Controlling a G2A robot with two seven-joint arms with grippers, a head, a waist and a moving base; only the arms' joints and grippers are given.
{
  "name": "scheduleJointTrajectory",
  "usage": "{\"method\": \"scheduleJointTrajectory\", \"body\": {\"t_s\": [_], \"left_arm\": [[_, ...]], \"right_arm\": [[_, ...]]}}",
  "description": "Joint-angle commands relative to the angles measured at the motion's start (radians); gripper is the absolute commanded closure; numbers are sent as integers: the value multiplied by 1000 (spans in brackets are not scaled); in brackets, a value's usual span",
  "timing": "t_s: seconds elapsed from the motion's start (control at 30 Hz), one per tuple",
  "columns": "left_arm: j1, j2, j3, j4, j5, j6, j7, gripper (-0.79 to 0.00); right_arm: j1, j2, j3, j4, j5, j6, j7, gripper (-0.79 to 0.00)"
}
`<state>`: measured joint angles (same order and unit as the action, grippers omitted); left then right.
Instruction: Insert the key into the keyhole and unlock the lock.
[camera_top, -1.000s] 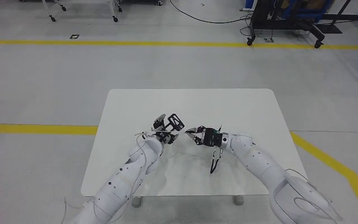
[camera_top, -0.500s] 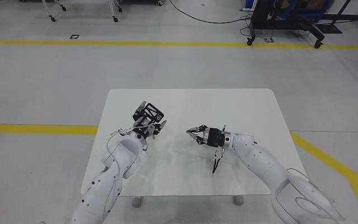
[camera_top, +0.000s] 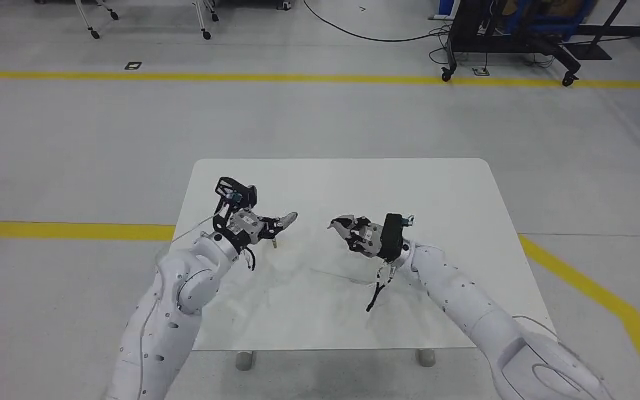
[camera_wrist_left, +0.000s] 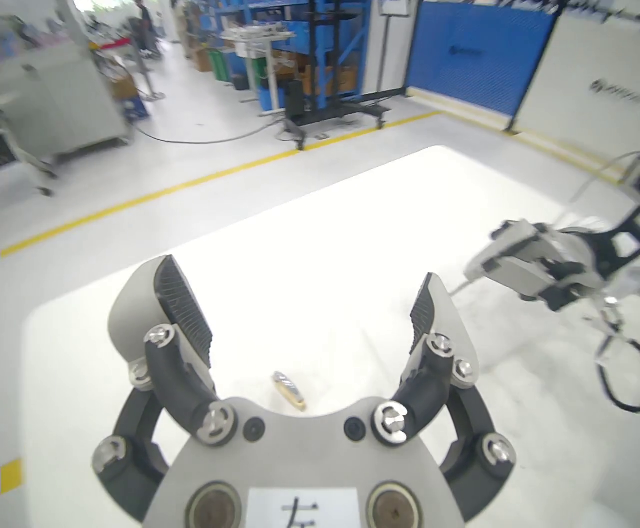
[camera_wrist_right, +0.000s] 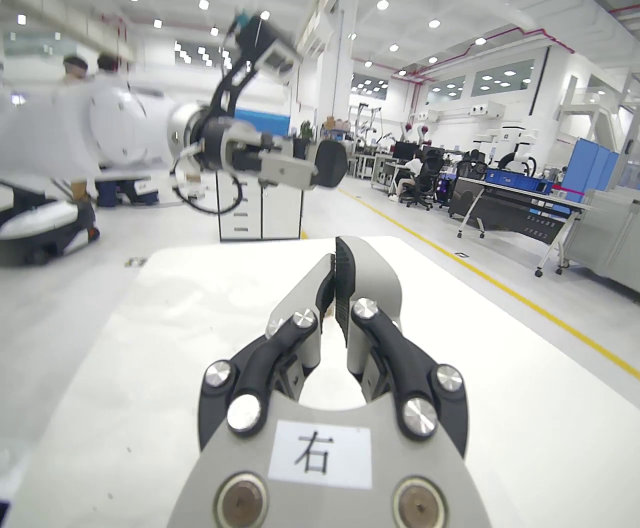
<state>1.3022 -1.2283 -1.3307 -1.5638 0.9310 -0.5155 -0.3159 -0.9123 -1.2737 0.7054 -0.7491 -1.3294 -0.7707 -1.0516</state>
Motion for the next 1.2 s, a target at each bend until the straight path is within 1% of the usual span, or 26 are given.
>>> {"method": "scheduleJointTrajectory", "body": {"t_s": [0.0, 0.03, 0.1, 0.27, 0.3, 0.33, 0.43, 0.47, 0.53, 0.6, 0.7, 0.8, 0.93, 0.97, 1.03, 1.07, 1.13, 1.17], "left_arm": [[-40, 3, -9, 73, -314, -117, -142, -785], [-60, 6, -17, 90, -362, -126, -185, -785], [-60, 6, -17, 90, -362, -126, -185, -785], [-60, 6, -17, 90, -362, -126, -185, -785], [-56, 4, -16, 86, -386, -117, -168, -785], [-52, 4, -8, 83, -376, -109, -167, -785], [-55, 2, 14, 91, -441, -132, -174, -785], [-58, 2, 20, 98, -466, -140, -184, -785], [-65, 1, 33, 116, -545, -160, -209, -785], [-73, 1, 57, 135, -685, -203, -273, -785], [-96, 7, 73, 162, -866, -238, -404, -785], [-121, 14, 76, 187, -969, -235, -497, -785], [-138, 18, 89, 200, -972, -237, -532, -785], [-140, 18, 96, 202, -970, -237, -532, -763], [-148, 19, 105, 208, -949, -232, -528, -585], [-152, 19, 108, 211, -931, -228, -521, -560], [-155, 18, 117, 212, -907, -220, -502, -588], [-156, 18, 122, 213, -900, -217, -493, -619]], "right_arm": [[-27, 27, 24, -76, 128, -73, 75, 0], [-39, 39, 39, -99, 166, -99, 101, 0], [-50, 53, 59, -106, 183, -117, 119, 0], [-50, 53, 59, -106, 183, -117, 119, 0], [-50, 53, 59, -106, 183, -117, 119, 0], [-50, 53, 59, -106, 183, -117, 119, 0], [-53, 53, 60, -105, 187, -111, 125, 0], [-63, 51, 65, -100, 217, -100, 152, 0], [-75, 43, 69, -100, 322, -174, 192, 0], [-73, 32, 65, -70, 424, -242, 256, 0], [-72, 10, 25, -73, 638, -242, 369, 0], [-63, 2, -12, -94, 836, -242, 479, 0], [-48, -2, -46, -113, 1020, -242, 618, 0], [-44, -3, -53, -118, 1053, -242, 649, 0], [-38, -6, -66, -132, 1115, -242, 702, 0], [-34, -7, -69, -138, 1142, -242, 725, 0], [-30, -9, -74, -145, 1188, -242, 767, 0], [-27, -10, -75, -147, 1207, -242, 787, 0]]}}
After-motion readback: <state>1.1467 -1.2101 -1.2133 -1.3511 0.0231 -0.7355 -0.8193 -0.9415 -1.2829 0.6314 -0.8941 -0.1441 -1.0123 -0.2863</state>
